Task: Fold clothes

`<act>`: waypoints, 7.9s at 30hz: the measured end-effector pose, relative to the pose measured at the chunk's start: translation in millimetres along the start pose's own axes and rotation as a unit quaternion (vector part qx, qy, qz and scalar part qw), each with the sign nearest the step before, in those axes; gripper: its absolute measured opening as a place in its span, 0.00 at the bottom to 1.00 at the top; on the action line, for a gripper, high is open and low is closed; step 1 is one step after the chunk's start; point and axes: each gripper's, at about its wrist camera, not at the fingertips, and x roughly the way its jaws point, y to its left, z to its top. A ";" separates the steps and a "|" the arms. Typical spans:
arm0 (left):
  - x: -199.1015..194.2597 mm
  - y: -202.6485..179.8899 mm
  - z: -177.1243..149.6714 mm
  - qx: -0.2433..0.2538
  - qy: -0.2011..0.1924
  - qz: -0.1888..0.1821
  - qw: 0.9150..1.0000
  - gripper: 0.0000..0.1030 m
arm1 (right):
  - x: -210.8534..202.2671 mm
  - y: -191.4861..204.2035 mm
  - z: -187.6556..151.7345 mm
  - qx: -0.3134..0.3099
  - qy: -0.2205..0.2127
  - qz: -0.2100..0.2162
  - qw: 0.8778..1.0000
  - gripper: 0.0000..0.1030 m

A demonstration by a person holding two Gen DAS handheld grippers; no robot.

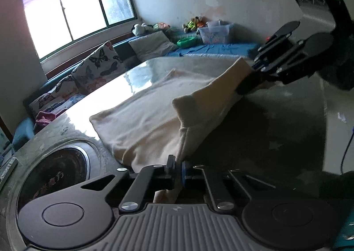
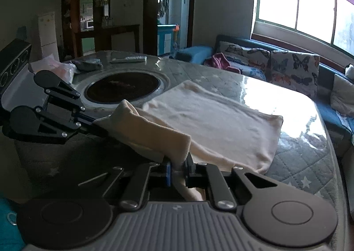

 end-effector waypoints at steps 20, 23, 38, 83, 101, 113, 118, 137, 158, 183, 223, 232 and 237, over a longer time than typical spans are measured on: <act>-81.4 -2.3 24.0 -0.052 -0.028 -0.051 0.997 0.05 | -76.8 31.1 26.1 -0.038 0.013 0.048 0.998 0.10; -63.3 14.4 34.0 -0.054 -0.033 -0.040 0.997 0.05 | -61.2 17.5 39.5 -0.041 0.008 0.041 0.998 0.10; 90.9 87.6 45.6 -0.137 0.053 0.028 0.989 0.06 | 96.2 -52.9 71.2 -0.009 0.061 -0.010 0.998 0.10; 132.9 68.3 70.5 -0.233 0.067 0.035 0.969 0.29 | 127.6 -76.2 32.7 0.121 0.046 -0.045 0.991 0.21; 59.6 7.3 54.6 -0.221 0.017 0.018 0.975 0.40 | 57.1 -0.6 3.9 0.040 0.001 -0.035 0.999 0.40; 63.3 4.7 35.3 -0.255 0.022 0.016 0.967 0.39 | 58.7 9.5 -17.0 0.058 -0.014 -0.052 0.997 0.42; 57.0 4.2 31.5 -0.257 0.017 0.018 0.966 0.39 | 44.5 2.0 -29.3 0.076 -0.021 -0.061 0.995 0.43; 26.3 7.2 8.0 -0.274 0.017 0.057 0.960 0.48 | 21.4 -10.9 -53.2 0.111 -0.036 -0.081 0.990 0.42; 28.1 27.0 26.8 -0.294 0.000 0.045 0.955 0.49 | 30.4 -25.0 -20.1 0.112 -0.033 -0.045 0.992 0.43; 60.8 84.7 15.8 -0.344 0.039 0.095 0.933 0.48 | 75.6 -75.3 -3.7 0.152 -0.002 -0.073 0.986 0.43; 61.0 79.3 24.4 -0.311 0.037 0.114 0.943 0.42 | 80.1 -124.9 -12.6 0.265 0.003 -0.078 0.961 0.12; 63.4 79.7 22.7 -0.312 0.044 0.118 0.942 0.42 | 77.0 -102.7 -7.0 0.198 -0.002 -0.130 0.972 0.04; 63.8 80.1 22.7 -0.312 0.046 0.122 0.941 0.42 | 82.1 -96.6 -5.1 0.180 0.005 -0.142 0.973 0.05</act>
